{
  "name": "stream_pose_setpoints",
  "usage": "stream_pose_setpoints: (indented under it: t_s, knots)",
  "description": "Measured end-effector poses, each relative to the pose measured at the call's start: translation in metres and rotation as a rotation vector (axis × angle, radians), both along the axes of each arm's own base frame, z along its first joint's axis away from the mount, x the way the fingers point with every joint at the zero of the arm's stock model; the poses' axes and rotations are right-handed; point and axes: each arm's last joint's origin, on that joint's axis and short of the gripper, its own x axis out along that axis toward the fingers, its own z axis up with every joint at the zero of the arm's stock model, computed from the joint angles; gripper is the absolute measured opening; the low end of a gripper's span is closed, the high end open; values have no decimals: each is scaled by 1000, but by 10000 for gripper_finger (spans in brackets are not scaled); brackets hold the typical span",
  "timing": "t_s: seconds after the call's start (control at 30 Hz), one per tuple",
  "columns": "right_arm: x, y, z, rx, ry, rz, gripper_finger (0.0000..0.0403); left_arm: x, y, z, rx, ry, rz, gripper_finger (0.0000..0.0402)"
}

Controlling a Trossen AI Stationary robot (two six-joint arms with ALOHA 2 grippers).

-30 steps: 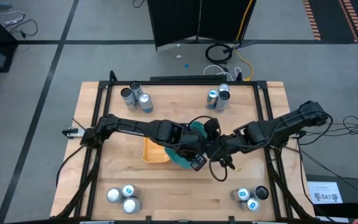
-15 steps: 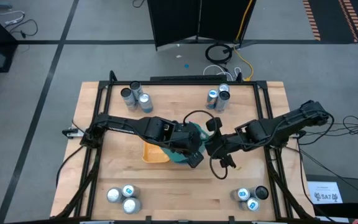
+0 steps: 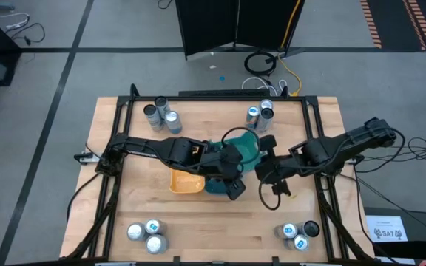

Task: Sort soda cans
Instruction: Move the green bin to the right side of the blue bin

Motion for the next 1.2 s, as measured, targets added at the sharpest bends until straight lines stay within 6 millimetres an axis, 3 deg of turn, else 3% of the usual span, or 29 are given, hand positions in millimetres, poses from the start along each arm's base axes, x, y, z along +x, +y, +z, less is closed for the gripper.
stream_pose_setpoints:
  t_s: [0.13, 0.33, 0.43, 0.6, 0.7, 0.8, 0.93, 1.1, 1.2]
  knots:
    - [-5, -2, -2, 25, 37, -80, 0, 1, 5, 0, 3, 3, 8, 116]
    - [-27, -8, 0, 113, 77, -336, 0, -17, 13, 20, 43, -22, 19, 123]
    - [-44, -10, 6, 142, 80, -451, 0, -39, 19, 33, 130, 9, 131, 123]
    - [-69, -5, 15, 217, 44, -537, 0, -91, 32, 40, 219, 142, 508, 123]
    - [-77, 1, 15, 235, 53, -550, 0, -106, 37, 46, 228, 94, 512, 123]
    - [-83, 8, 8, 238, 94, -563, 0, -121, 43, 39, 242, 154, 558, 123]
    - [-86, 19, -9, 224, 154, -560, 0, -130, 48, 13, 230, 248, 495, 123]
    - [-78, 32, -35, 174, 201, -491, 0, -159, 58, -16, 188, 341, 525, 122]
    - [-72, 38, -50, 141, 285, -435, 0, -174, 63, -30, 127, 305, 520, 122]
